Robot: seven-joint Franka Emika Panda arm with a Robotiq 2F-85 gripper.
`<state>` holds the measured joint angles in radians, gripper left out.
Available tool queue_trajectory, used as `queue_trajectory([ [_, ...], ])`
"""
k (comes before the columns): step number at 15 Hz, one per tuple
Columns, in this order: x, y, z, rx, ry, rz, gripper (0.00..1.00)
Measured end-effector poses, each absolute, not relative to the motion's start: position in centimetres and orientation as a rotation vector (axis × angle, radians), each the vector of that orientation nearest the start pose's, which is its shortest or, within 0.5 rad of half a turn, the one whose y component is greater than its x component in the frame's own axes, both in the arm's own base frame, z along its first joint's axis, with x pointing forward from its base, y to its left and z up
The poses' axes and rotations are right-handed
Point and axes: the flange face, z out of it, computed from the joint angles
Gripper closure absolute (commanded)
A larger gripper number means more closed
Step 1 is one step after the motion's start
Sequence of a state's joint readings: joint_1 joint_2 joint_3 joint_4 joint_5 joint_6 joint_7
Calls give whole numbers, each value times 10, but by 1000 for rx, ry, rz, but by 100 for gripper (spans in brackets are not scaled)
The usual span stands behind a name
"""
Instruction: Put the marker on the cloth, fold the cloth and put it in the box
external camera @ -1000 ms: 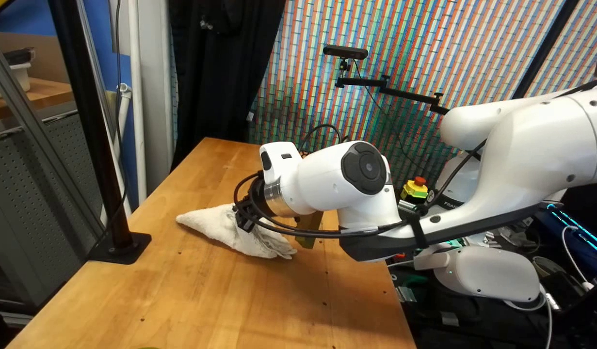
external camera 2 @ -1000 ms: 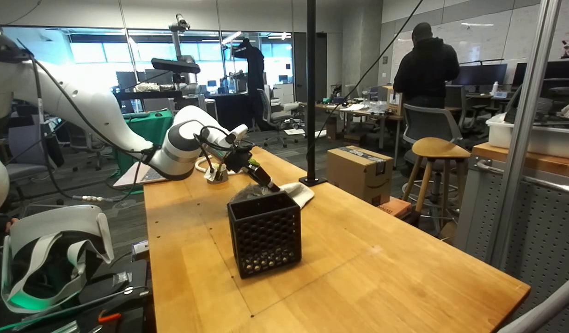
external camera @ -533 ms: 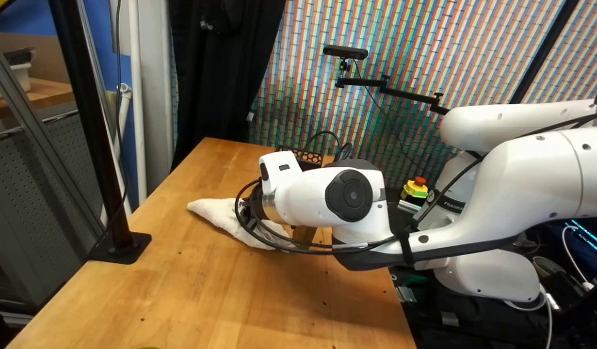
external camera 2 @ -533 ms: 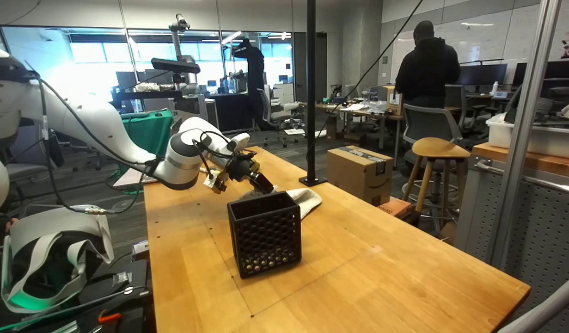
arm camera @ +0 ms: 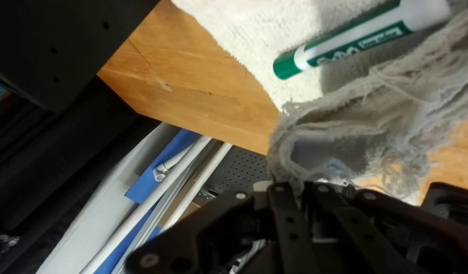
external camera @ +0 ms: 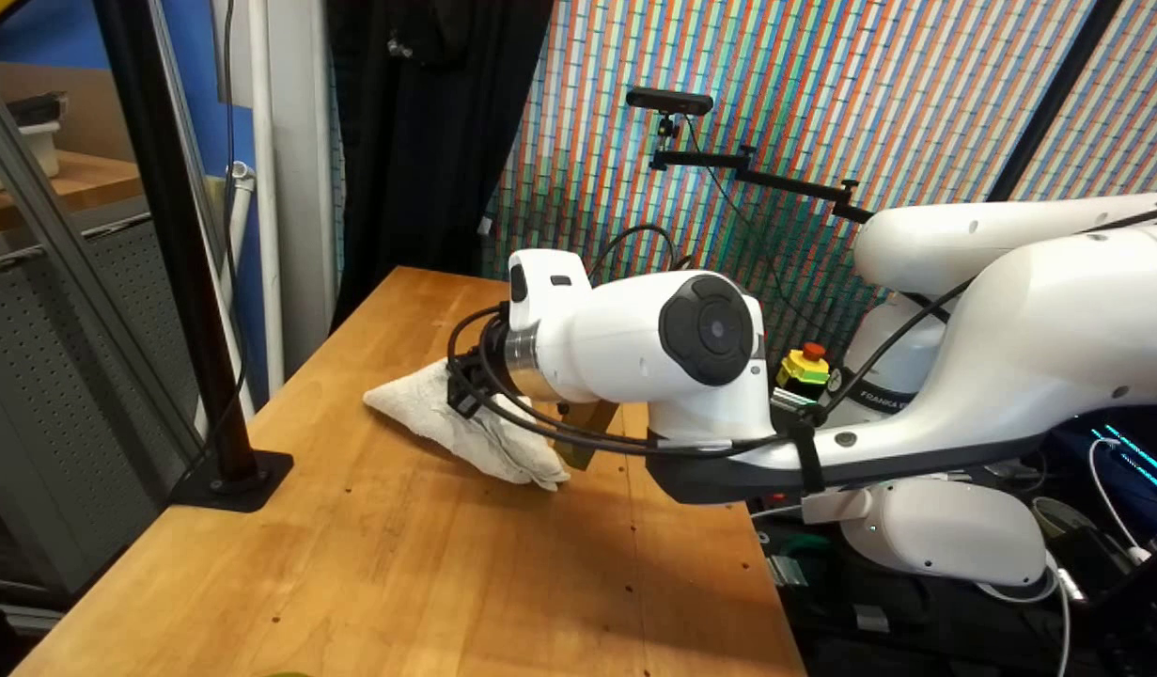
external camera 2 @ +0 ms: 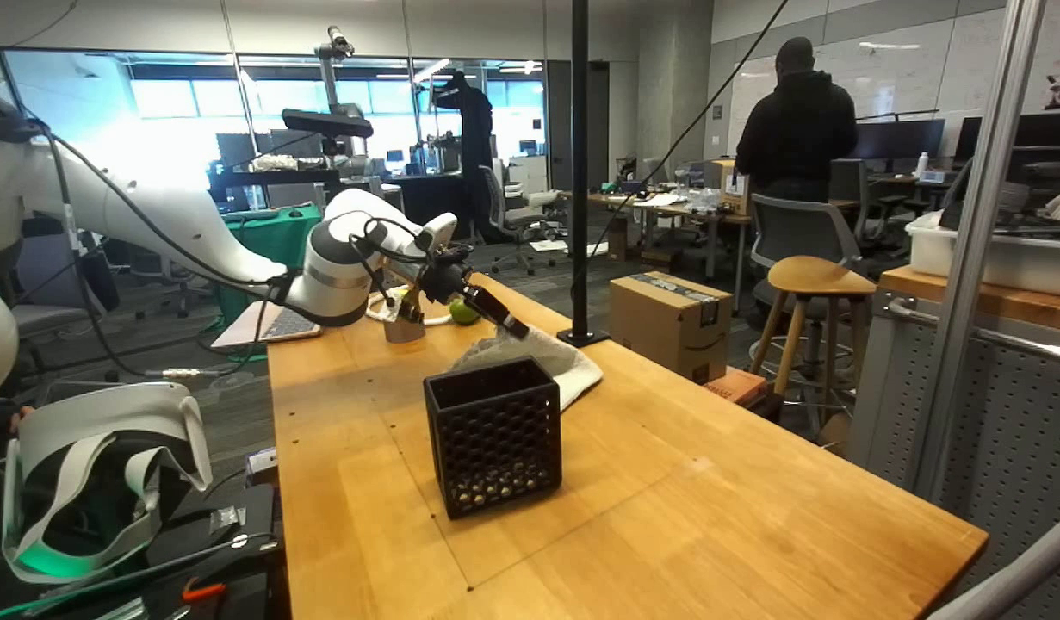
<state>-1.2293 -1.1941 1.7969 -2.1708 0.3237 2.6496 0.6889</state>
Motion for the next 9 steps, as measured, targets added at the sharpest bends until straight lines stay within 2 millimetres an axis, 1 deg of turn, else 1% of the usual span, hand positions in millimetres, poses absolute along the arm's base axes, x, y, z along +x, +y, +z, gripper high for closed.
queue_trajectory([
  [1, 481, 321, 270, 2350, -130, 1020, 92],
  [3, 487, 307, 278, 2335, -178, 1019, 92],
  [6, 490, 286, 276, 2307, -220, 987, 92],
  [9, 488, 273, 267, 2285, -232, 951, 92],
])
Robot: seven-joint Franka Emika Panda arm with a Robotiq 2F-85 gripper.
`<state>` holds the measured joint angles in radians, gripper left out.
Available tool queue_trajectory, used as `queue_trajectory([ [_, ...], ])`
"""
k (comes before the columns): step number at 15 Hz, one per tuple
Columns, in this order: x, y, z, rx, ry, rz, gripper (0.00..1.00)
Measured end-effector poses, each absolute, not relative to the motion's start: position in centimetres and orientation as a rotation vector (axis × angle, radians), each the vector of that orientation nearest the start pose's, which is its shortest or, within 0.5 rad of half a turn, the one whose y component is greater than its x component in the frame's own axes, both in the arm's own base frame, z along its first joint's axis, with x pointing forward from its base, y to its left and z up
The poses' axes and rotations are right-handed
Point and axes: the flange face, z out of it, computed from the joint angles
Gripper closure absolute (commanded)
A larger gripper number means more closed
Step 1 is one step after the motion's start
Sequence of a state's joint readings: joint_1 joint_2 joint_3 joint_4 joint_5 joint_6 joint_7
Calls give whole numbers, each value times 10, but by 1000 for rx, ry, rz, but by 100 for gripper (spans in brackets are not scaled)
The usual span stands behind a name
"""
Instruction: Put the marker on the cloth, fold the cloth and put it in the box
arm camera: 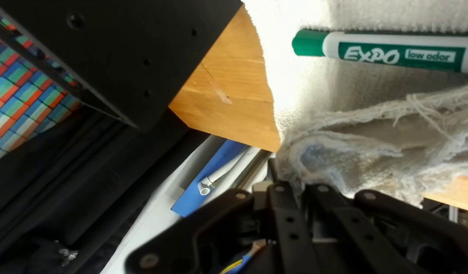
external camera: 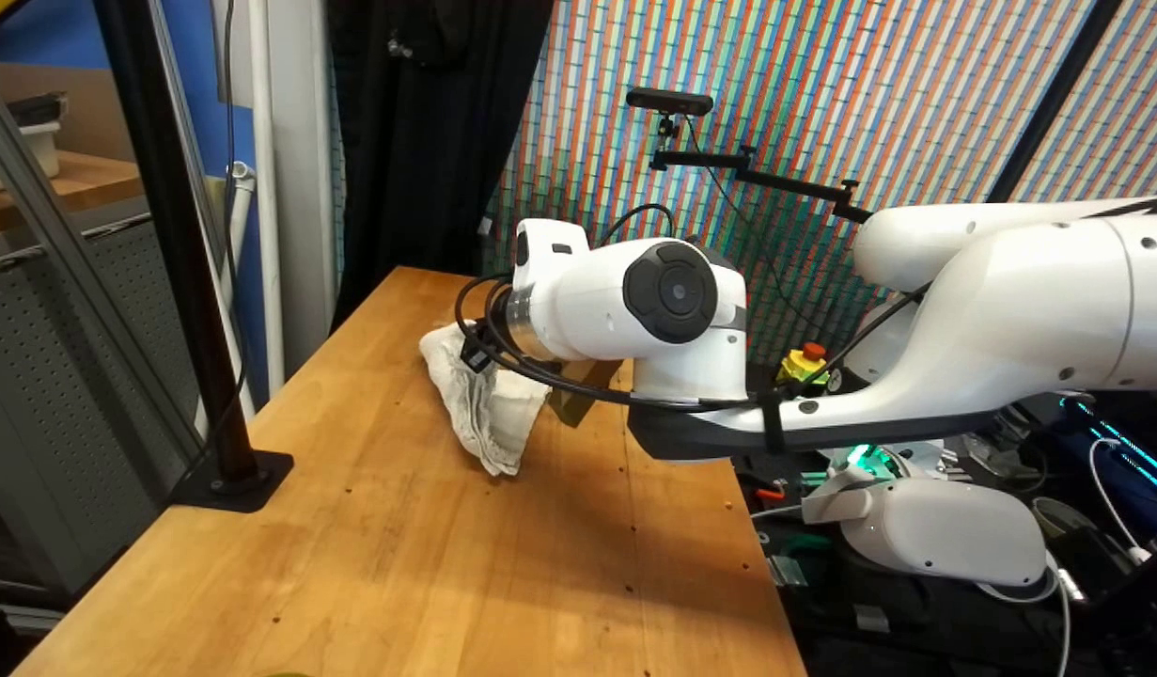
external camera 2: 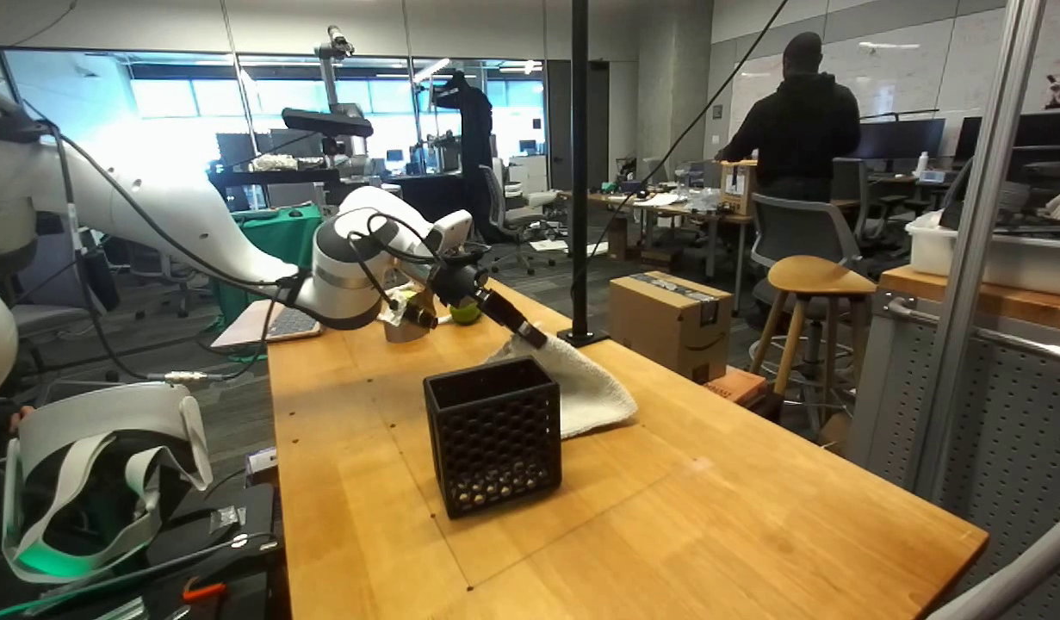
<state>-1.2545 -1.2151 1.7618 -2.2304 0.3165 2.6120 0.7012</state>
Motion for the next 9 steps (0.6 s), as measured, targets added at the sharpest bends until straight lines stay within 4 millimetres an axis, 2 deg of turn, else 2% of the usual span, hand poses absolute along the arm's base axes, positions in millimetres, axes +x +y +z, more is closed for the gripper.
queue_trajectory([
  [5, 472, 241, 256, 2209, -225, 896, 92],
  [9, 446, 219, 249, 2156, -190, 851, 92],
])
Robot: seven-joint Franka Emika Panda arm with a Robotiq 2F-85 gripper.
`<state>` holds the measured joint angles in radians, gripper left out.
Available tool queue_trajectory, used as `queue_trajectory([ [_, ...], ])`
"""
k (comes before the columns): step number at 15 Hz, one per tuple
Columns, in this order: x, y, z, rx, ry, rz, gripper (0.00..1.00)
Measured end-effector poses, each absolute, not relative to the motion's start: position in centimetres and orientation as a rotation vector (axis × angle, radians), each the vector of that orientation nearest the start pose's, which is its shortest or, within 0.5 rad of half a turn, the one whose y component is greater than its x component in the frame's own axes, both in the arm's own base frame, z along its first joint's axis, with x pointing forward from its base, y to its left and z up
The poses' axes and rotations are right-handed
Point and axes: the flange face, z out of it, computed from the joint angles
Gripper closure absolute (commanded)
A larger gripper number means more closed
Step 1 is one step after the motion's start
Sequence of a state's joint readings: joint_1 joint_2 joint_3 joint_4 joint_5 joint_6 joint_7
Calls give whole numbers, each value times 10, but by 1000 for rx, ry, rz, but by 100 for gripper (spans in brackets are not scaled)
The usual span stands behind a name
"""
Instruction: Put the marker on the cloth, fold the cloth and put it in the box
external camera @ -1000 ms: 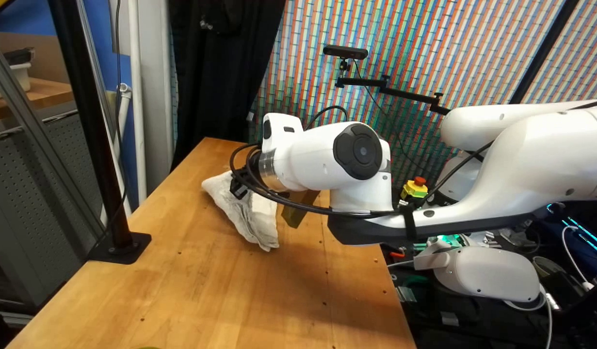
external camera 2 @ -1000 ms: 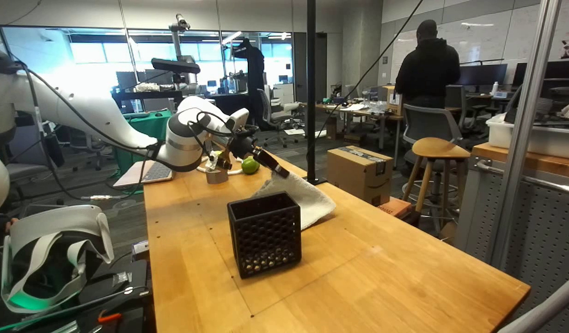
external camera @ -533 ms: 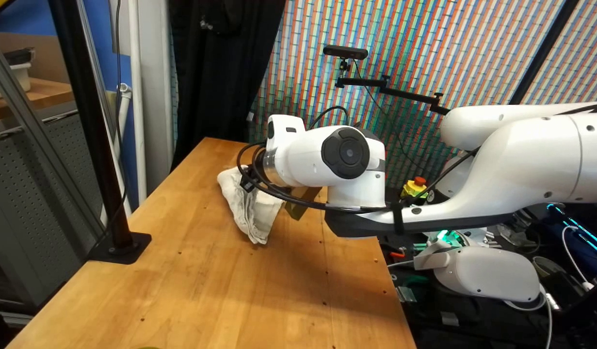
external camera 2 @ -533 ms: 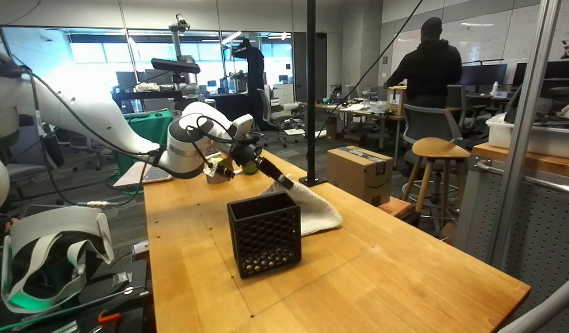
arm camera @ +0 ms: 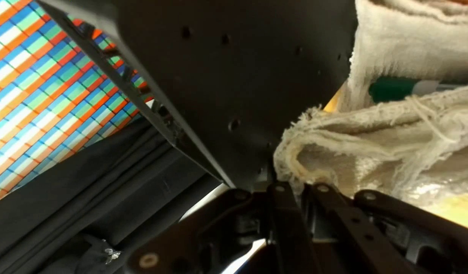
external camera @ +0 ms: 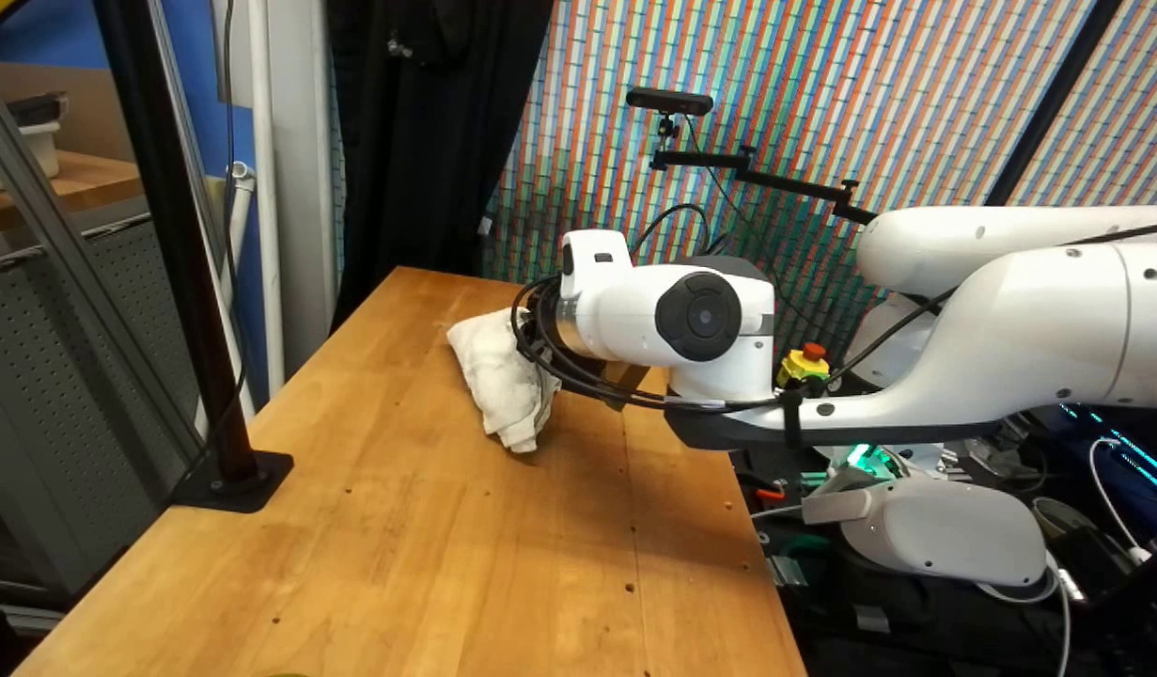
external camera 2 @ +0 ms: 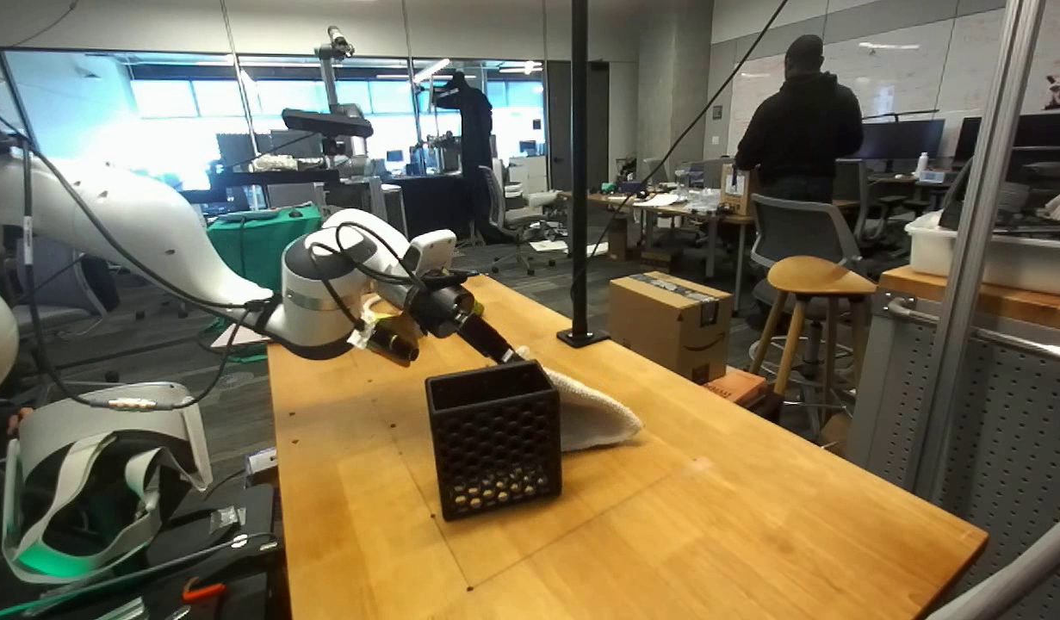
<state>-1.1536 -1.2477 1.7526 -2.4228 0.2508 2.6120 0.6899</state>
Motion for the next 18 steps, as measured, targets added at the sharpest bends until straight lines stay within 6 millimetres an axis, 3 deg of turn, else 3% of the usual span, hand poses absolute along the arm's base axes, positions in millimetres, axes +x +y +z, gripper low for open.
queue_trajectory([
  [3, 428, 223, 240, 2153, -111, 818, 92],
  [12, 423, 239, 208, 2161, 126, 733, 91],
  [13, 422, 241, 203, 2161, 140, 720, 65],
  [14, 421, 241, 200, 2161, 149, 709, 65],
  [18, 423, 246, 201, 2163, 157, 709, 36],
])
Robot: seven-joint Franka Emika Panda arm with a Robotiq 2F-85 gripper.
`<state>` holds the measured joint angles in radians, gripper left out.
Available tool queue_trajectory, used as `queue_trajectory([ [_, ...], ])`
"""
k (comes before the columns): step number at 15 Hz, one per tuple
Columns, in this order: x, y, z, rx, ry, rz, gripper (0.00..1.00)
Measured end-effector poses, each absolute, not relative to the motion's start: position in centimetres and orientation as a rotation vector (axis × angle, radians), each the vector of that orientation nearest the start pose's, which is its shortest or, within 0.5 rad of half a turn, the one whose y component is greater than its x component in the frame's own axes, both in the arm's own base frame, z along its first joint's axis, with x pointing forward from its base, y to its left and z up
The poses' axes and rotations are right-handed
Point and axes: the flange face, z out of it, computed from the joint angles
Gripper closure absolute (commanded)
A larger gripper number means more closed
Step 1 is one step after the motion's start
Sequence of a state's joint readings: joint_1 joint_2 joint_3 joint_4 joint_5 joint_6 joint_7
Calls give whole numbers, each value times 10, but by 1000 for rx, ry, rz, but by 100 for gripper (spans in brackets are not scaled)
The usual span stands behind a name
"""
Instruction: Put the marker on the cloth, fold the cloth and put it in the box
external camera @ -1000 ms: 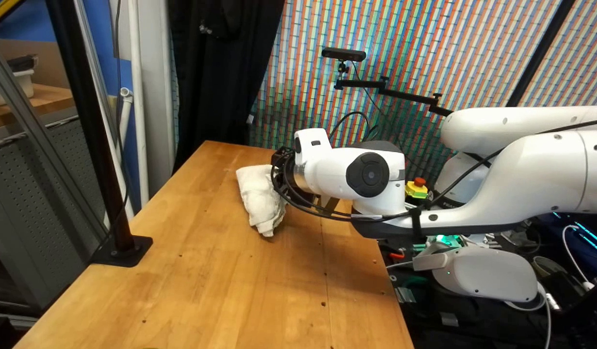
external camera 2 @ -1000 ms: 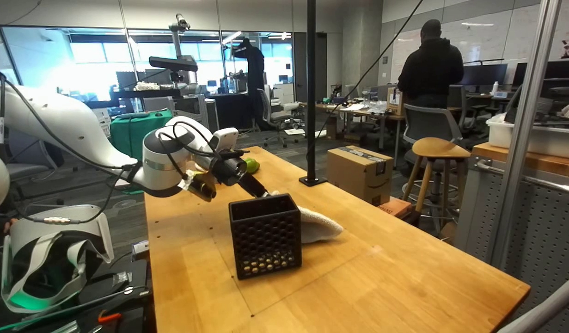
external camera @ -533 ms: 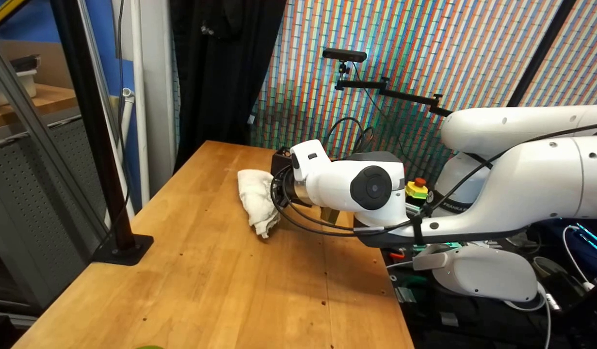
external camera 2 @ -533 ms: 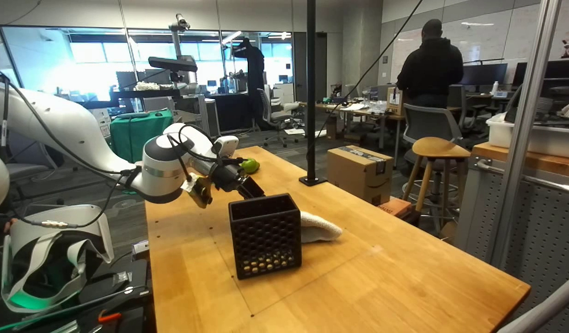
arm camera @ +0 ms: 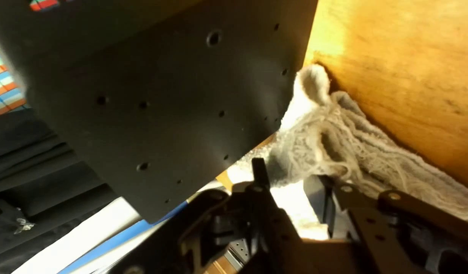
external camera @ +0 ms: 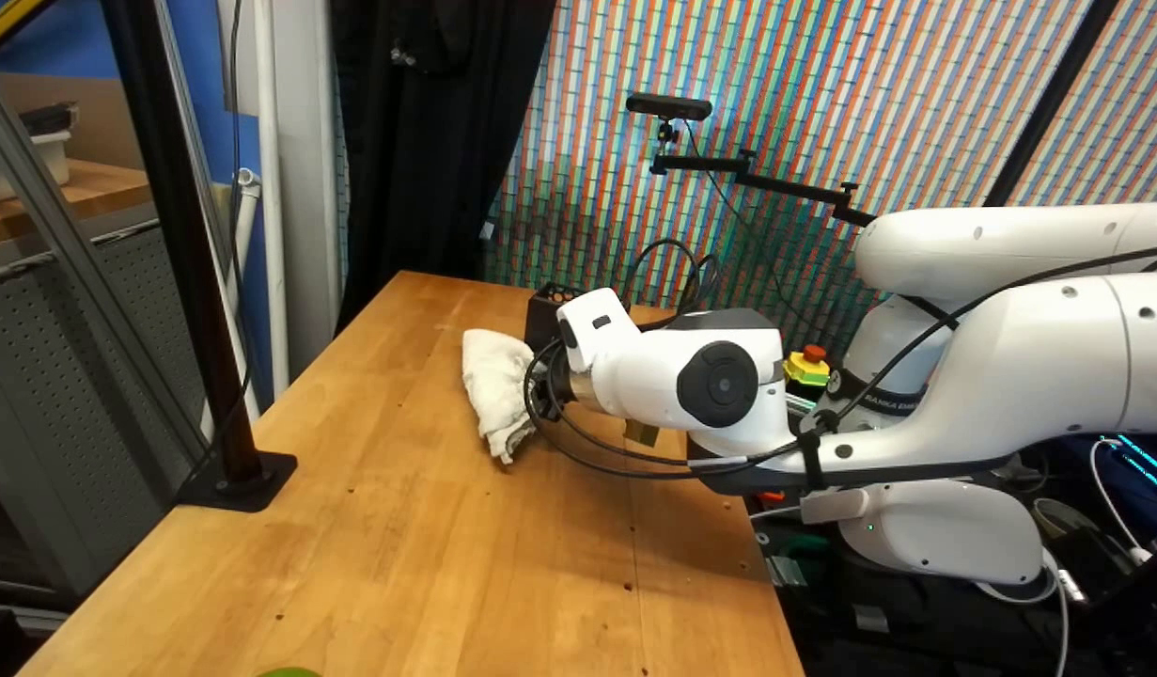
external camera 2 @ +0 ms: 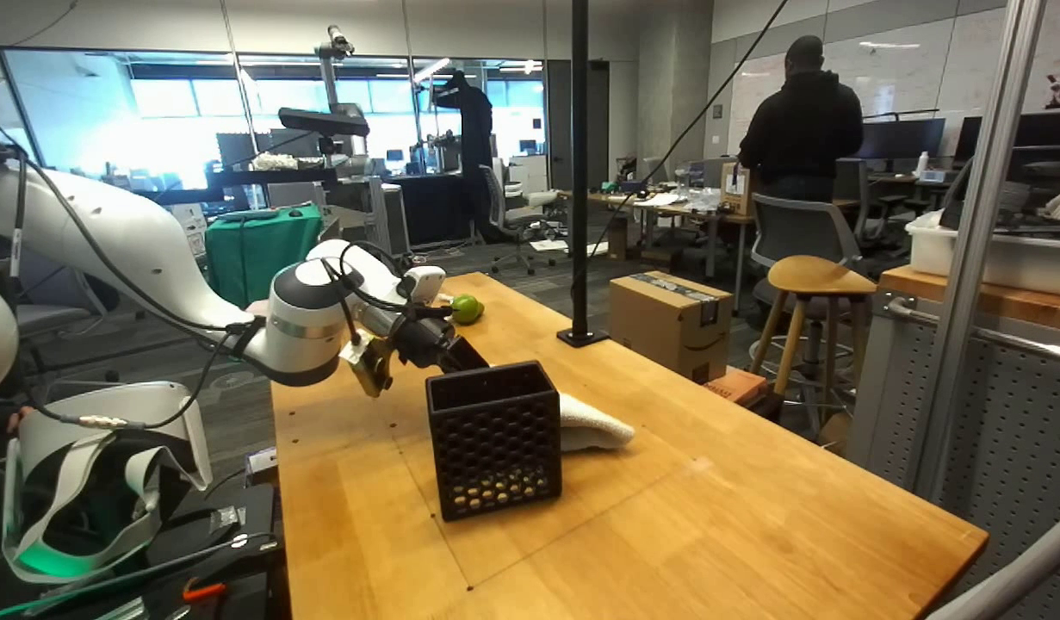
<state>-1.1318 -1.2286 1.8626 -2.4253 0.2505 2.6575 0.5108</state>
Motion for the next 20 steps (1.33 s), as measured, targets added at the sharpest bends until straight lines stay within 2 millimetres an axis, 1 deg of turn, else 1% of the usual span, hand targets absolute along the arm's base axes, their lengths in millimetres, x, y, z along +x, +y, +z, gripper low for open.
queue_trajectory([
  [1, 425, 249, 206, 2167, 151, 728, 30],
  [2, 428, 254, 217, 2172, 140, 759, 21],
  [3, 432, 260, 232, 2177, 126, 801, 14],
  [5, 440, 272, 267, 2181, 97, 899, 1],
  [7, 446, 284, 304, 2182, 73, 1007, 0],
  [8, 448, 291, 320, 2183, 67, 1057, 0],
  [10, 450, 304, 341, 2185, 70, 1126, 0],
  [12, 450, 315, 347, 2190, 85, 1156, 0],
  [14, 450, 323, 346, 2197, 99, 1164, 0],
  [17, 451, 333, 339, 2208, 116, 1161, 0],
  [20, 450, 337, 327, 2218, 136, 1140, 0],
])
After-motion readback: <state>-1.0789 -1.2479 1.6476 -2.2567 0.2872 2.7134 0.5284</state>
